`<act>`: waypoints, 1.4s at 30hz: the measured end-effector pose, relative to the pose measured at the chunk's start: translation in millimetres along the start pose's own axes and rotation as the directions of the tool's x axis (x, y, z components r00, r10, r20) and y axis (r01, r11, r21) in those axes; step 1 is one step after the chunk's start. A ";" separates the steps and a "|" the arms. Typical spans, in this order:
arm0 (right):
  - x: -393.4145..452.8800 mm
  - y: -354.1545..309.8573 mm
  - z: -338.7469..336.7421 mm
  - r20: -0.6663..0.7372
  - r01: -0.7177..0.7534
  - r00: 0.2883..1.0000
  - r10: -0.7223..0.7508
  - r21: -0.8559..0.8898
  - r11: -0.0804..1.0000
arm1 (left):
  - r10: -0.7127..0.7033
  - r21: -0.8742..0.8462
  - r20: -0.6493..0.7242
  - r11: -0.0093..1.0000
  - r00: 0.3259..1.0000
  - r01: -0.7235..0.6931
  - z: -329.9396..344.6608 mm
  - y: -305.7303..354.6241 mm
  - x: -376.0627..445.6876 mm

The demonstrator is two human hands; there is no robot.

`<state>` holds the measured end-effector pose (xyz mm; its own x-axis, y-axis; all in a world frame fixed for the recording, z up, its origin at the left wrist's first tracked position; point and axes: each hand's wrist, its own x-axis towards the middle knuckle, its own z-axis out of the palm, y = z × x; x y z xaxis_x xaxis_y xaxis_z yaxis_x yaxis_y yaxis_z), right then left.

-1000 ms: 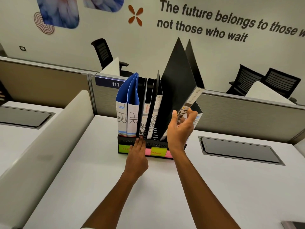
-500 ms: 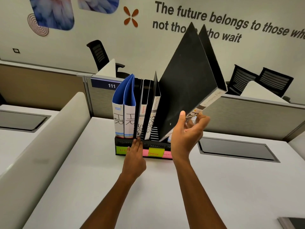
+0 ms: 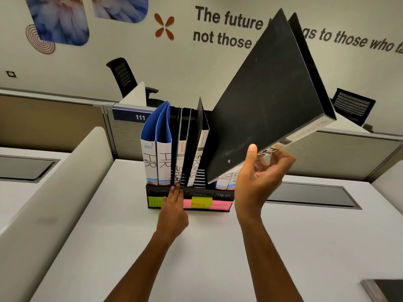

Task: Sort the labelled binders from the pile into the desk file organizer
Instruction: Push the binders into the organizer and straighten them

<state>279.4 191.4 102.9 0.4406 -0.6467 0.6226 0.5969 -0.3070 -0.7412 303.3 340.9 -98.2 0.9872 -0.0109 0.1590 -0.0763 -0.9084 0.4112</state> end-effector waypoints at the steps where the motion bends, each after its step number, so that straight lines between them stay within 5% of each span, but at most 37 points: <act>1: 0.2 1.3 3.2 0.017 0.001 1.000 -0.001 0.015 1.000 | 0.000 0.003 0.001 1.000 1.000 0.000 0.0 -0.3 -0.3; 9: -4.4 42.6 42.0 0.172 -0.138 0.976 0.133 0.017 0.990 | 0.008 -0.016 -0.001 1.000 1.000 -0.008 -0.2 -0.8 -0.7; 18: -30.5 93.3 65.0 0.327 -0.074 0.938 0.114 -0.131 0.989 | 0.009 -0.006 -0.005 1.000 1.000 -0.009 1.3 -2.1 0.0; 29: -65.7 124.1 62.5 0.448 -0.201 0.854 0.264 -0.183 0.962 | 0.004 0.003 -0.016 1.000 1.000 -0.004 5.7 -4.3 0.0; 42: -75.3 132.1 51.8 0.653 0.064 0.701 0.287 -0.459 0.886 | -0.011 -0.012 0.046 1.000 0.999 0.012 -0.1 -3.4 3.2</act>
<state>359.8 235.7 -28.9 0.9181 -0.0851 0.3871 0.2499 -0.6339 -0.7319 306.7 344.0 -99.0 0.9934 -0.0204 0.1127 -0.0666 -0.9034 0.4237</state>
